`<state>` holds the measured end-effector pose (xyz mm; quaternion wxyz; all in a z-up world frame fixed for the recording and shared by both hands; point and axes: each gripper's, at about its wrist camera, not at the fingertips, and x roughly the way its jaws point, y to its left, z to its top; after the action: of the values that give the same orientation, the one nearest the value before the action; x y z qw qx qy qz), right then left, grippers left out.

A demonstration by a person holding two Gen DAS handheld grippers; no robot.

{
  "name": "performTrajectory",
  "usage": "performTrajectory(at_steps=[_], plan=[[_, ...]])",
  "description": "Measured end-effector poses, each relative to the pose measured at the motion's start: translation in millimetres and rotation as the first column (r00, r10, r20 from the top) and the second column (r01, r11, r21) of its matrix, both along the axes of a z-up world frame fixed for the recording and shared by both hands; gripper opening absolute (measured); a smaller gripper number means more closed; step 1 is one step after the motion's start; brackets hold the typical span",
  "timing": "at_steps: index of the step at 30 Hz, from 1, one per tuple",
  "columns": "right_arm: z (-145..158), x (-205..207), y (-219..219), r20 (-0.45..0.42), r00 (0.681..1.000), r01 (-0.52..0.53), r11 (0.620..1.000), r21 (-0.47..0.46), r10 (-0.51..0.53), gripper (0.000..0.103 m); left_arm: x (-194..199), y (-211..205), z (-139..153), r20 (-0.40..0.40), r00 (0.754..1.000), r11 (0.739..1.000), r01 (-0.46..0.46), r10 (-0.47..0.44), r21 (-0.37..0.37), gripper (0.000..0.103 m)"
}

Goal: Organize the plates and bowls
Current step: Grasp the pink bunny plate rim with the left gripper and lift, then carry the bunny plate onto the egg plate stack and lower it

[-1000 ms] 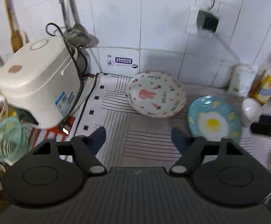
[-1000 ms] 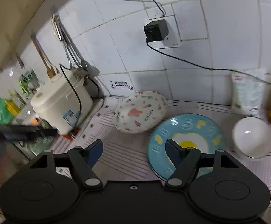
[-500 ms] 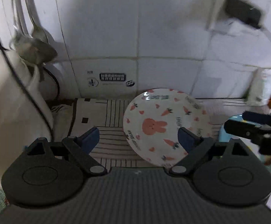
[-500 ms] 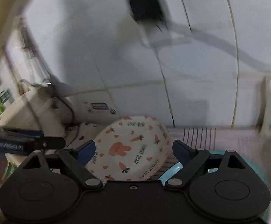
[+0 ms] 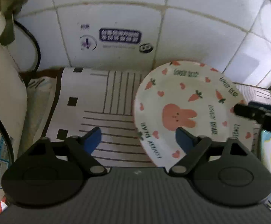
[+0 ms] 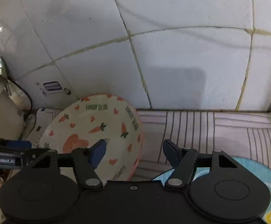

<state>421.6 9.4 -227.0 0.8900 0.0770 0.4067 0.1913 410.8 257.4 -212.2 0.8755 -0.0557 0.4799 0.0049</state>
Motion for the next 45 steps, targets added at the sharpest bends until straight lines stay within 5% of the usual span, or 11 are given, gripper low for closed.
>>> performTrajectory(at_steps=[6, 10, 12, 23, 30, 45], plan=[[3, 9, 13, -0.011, 0.998, -0.059, 0.996, -0.068, 0.058, 0.057, -1, 9, -10, -0.029, 1.0, 0.999, 0.007, -0.008, -0.053, 0.057], [-7, 18, 20, -0.06, 0.994, -0.096, 0.992, -0.082, 0.091, 0.038, -1, 4, -10, -0.018, 0.999, 0.994, 0.033, -0.035, -0.103, 0.034], [-11, 16, 19, -0.056, 0.994, -0.093, 0.993, -0.071, 0.089, 0.038, -1, 0, -10, -0.03, 0.998, 0.987, 0.045, -0.05, -0.152, 0.032], [-6, 8, 11, -0.066, 0.997, -0.028, 1.0, -0.006, 0.027, 0.025, 5, 2, 3, -0.073, 0.997, 0.99, 0.005, -0.015, -0.14, 0.031], [6, -15, 4, -0.047, 0.999, -0.015, 0.999, 0.042, 0.017, 0.023, -8, -5, 33, -0.012, 0.994, 0.992, 0.108, -0.109, -0.064, 0.031], [50, -112, -79, 0.017, 0.983, 0.177, 0.976, 0.128, -0.18, 0.024, -36, -88, 88, 0.053, 0.946, 0.939, 0.323, -0.319, -0.116, 0.035]])
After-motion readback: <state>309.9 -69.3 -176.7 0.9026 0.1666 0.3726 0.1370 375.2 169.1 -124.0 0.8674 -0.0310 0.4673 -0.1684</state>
